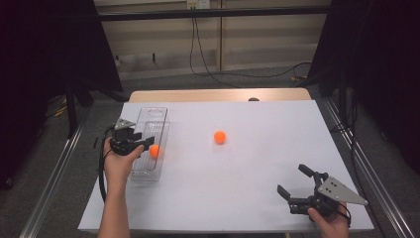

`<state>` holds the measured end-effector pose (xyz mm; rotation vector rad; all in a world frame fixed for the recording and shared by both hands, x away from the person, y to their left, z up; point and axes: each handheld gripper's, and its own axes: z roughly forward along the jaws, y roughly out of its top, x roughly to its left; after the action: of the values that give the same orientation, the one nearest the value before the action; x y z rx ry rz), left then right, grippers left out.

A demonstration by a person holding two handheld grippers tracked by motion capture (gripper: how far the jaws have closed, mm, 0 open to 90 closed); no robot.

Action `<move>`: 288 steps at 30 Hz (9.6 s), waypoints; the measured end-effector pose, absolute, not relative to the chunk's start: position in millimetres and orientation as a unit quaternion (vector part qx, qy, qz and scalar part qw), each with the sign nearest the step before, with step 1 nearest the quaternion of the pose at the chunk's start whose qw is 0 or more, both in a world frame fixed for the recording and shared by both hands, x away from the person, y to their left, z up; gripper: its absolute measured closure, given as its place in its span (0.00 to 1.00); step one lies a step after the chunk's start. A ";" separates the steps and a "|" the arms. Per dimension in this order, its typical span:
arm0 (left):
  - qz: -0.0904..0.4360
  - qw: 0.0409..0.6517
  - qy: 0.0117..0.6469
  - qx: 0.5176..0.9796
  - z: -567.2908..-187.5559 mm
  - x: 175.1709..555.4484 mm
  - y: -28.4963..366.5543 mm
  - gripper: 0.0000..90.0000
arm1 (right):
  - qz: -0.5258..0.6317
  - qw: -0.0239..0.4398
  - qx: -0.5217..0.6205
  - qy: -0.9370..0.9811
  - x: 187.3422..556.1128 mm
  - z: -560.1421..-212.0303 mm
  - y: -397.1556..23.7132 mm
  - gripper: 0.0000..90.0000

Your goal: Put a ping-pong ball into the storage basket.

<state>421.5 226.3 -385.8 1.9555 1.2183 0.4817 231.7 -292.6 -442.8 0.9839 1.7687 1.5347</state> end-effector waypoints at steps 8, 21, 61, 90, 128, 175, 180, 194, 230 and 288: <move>0.185 0.397 0.468 0.768 -380.9 418.4 218.3 0.42 | 0.578 0.296 0.372 0.663 231.5 -442.7 -292.5 0.01; 0.174 0.402 0.451 0.778 -375.6 415.1 201.6 0.35 | 0.578 0.296 0.371 0.664 231.5 -442.6 -292.8 0.01; 0.144 0.417 0.419 0.794 -375.5 411.5 160.4 0.18 | 0.578 0.296 0.369 0.665 231.8 -442.3 -292.3 0.02; 0.131 0.431 0.400 0.798 -380.0 410.6 142.8 0.14 | 0.577 0.295 0.363 0.669 233.8 -442.1 -290.6 0.02; 0.119 0.444 0.377 0.804 -392.7 412.5 114.1 0.12 | 0.578 0.292 0.365 0.669 235.9 -443.0 -291.2 0.02; 0.107 0.447 0.361 0.812 -407.9 418.6 80.6 0.11 | 0.579 0.292 0.367 0.667 235.3 -442.6 -292.6 0.02; 0.110 0.445 0.358 0.814 -409.1 420.1 75.8 0.11 | 0.579 0.292 0.366 0.667 235.1 -442.5 -292.5 0.02; 0.118 0.440 0.358 0.815 -412.7 422.1 71.3 0.11 | 0.579 0.291 0.366 0.668 235.4 -442.6 -292.2 0.02; 0.124 0.439 0.354 0.817 -420.2 425.2 63.7 0.11 | 0.580 0.291 0.368 0.665 235.7 -442.7 -292.4 0.02; 0.127 0.424 0.366 0.819 -438.3 449.7 41.0 0.12 | 0.580 0.290 0.366 0.668 236.2 -443.2 -291.8 0.02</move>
<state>449.7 41.0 -438.3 2.0487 0.9158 0.3183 236.2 -291.8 -443.2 0.9770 1.7812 1.5463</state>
